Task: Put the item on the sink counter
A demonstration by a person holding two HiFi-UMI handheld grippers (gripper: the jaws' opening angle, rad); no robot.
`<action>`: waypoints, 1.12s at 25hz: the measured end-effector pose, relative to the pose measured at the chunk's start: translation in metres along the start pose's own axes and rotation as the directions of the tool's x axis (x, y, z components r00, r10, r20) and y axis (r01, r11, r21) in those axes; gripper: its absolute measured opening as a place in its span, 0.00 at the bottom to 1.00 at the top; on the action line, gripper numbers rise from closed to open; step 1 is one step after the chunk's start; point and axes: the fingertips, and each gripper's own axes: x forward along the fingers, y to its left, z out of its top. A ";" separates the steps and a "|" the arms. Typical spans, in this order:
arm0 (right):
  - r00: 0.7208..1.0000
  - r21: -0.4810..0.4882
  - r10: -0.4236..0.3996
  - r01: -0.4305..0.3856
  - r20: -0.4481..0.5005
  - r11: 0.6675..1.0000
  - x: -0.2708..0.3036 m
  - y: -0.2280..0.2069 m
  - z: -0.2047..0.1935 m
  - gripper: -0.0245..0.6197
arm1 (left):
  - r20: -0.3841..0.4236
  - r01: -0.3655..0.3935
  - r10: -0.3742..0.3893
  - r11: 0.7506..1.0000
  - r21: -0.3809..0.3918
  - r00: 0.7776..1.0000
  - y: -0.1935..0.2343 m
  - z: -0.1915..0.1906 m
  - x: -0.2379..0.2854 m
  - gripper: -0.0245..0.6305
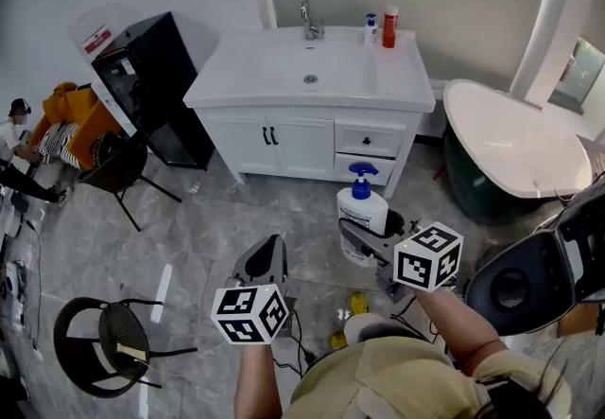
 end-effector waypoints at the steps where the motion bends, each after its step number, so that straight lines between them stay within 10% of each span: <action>1: 1.000 -0.002 0.007 -0.007 -0.006 1.000 0.006 -0.007 0.006 0.47 | 0.001 -0.006 0.006 1.000 -0.004 1.000 0.001 0.006 0.009 0.09; 28: 0.991 -0.001 0.129 -0.129 -0.032 0.992 0.087 -0.107 0.066 0.47 | 0.003 -0.104 0.104 0.994 0.020 0.995 0.016 0.062 0.144 0.09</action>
